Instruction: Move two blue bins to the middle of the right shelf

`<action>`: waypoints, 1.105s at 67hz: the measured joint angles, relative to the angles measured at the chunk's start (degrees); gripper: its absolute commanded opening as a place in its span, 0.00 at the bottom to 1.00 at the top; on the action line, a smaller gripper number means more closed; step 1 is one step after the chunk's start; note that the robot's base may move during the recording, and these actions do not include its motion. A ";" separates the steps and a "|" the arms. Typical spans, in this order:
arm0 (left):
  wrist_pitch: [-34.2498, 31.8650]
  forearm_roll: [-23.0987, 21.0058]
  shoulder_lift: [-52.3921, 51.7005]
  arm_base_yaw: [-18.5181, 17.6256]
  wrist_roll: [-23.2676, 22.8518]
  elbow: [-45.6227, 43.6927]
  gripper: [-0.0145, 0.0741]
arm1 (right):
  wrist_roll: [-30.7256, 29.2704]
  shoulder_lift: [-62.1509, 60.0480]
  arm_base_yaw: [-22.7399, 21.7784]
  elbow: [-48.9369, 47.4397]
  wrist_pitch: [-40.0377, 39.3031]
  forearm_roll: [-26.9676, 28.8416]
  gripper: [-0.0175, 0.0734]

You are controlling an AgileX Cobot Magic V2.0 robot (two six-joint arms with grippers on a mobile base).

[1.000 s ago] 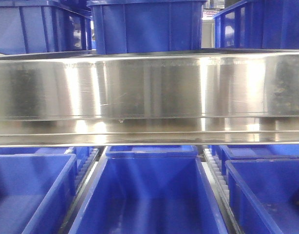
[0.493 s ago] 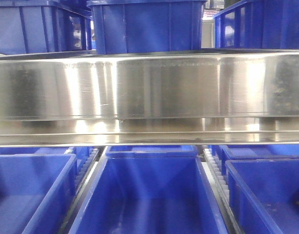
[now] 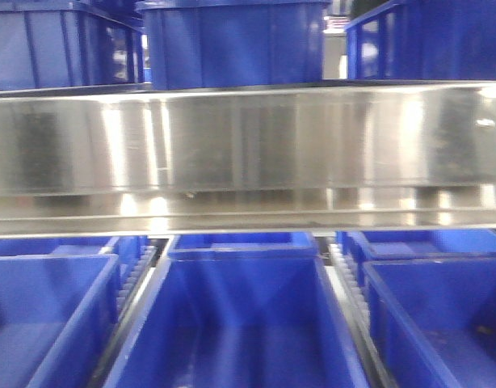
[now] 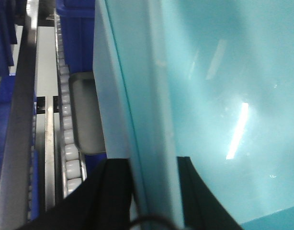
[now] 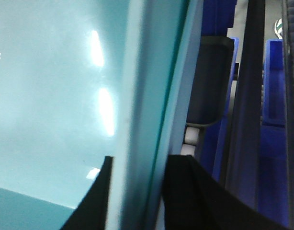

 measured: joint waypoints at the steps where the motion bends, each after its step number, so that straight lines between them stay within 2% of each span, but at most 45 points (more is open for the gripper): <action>1: 0.00 0.00 0.00 0.00 0.00 0.00 0.04 | 0.00 0.00 0.00 0.00 0.00 0.00 0.03; 49: -0.61 0.00 0.00 0.00 0.00 0.00 0.04 | -0.11 0.00 0.11 0.00 -1.80 -0.13 0.03; 74: -3.64 0.00 0.00 0.00 0.21 0.00 0.04 | -0.21 0.00 0.11 0.00 -3.52 -0.46 0.03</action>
